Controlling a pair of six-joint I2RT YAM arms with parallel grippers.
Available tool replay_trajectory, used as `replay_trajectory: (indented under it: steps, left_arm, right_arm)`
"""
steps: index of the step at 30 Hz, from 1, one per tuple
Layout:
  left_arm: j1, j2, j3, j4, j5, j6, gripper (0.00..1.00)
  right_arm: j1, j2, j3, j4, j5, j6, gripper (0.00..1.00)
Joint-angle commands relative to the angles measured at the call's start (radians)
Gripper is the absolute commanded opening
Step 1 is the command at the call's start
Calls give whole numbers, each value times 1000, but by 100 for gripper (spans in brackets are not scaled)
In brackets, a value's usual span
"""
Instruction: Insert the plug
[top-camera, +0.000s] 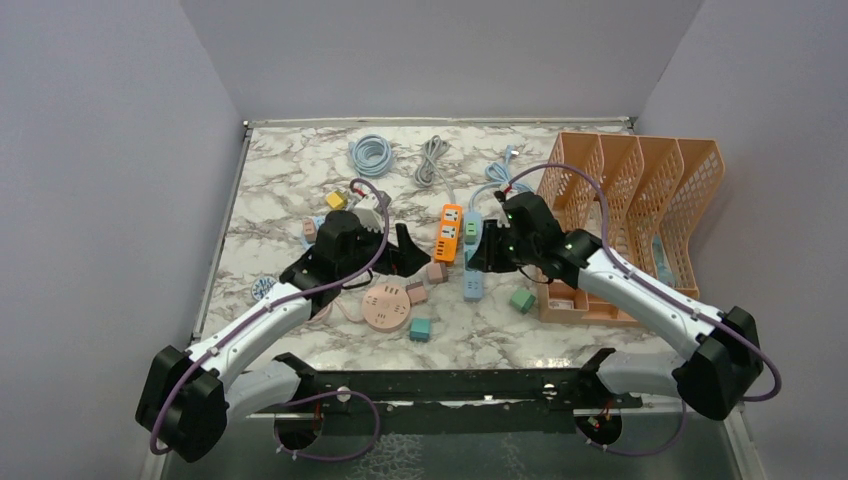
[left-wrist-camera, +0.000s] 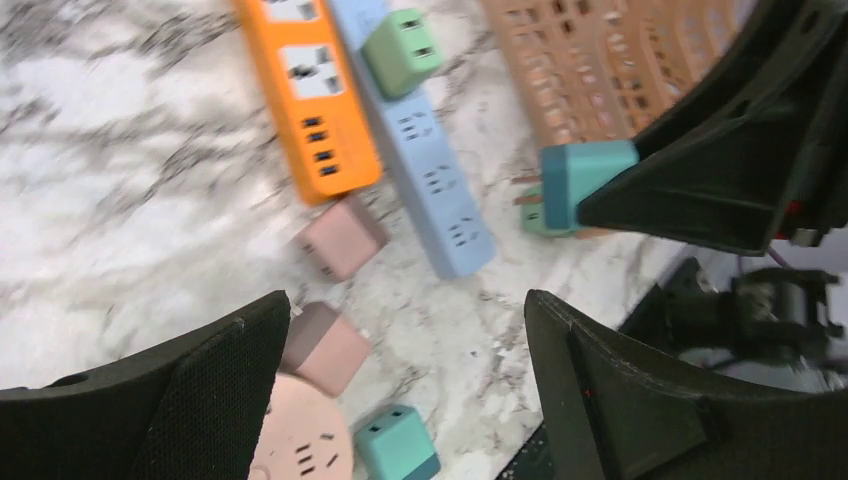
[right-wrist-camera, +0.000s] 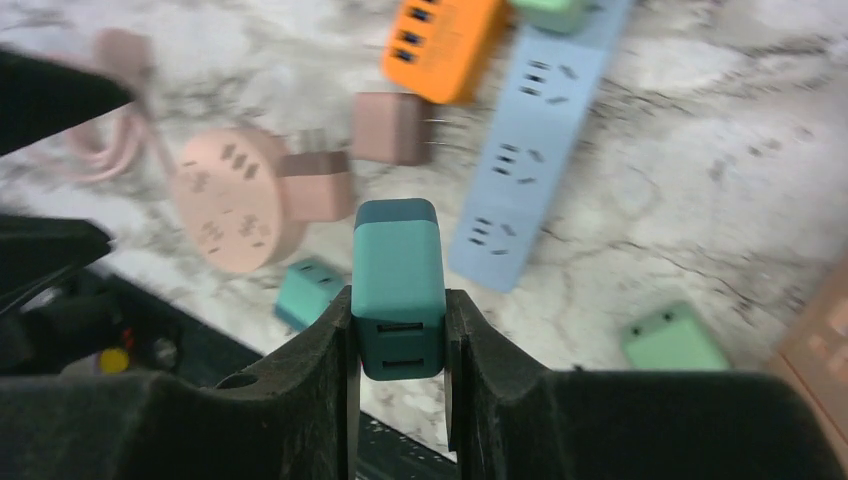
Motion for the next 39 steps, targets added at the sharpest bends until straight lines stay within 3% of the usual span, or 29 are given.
replay_trajectory:
  steps: [1, 7, 16, 28, 39]
  left_arm:
    - [6, -78, -109, 69, -240, -108, 88]
    - [6, -148, -197, 90, -324, -124, 87]
    - [6, -183, -228, 99, -359, -123, 87]
    - [6, -219, -252, 101, -393, -125, 88]
    - [5, -232, -261, 103, -406, -127, 88]
  right_arm:
    - [4, 111, 122, -228, 264, 68, 1]
    - [4, 350, 327, -386, 354, 92, 1]
    - [-3, 592, 535, -460, 355, 64, 1]
    - [-11, 690, 607, -463, 353, 50, 1]
    - [-22, 705, 573, -481, 340, 54, 1]
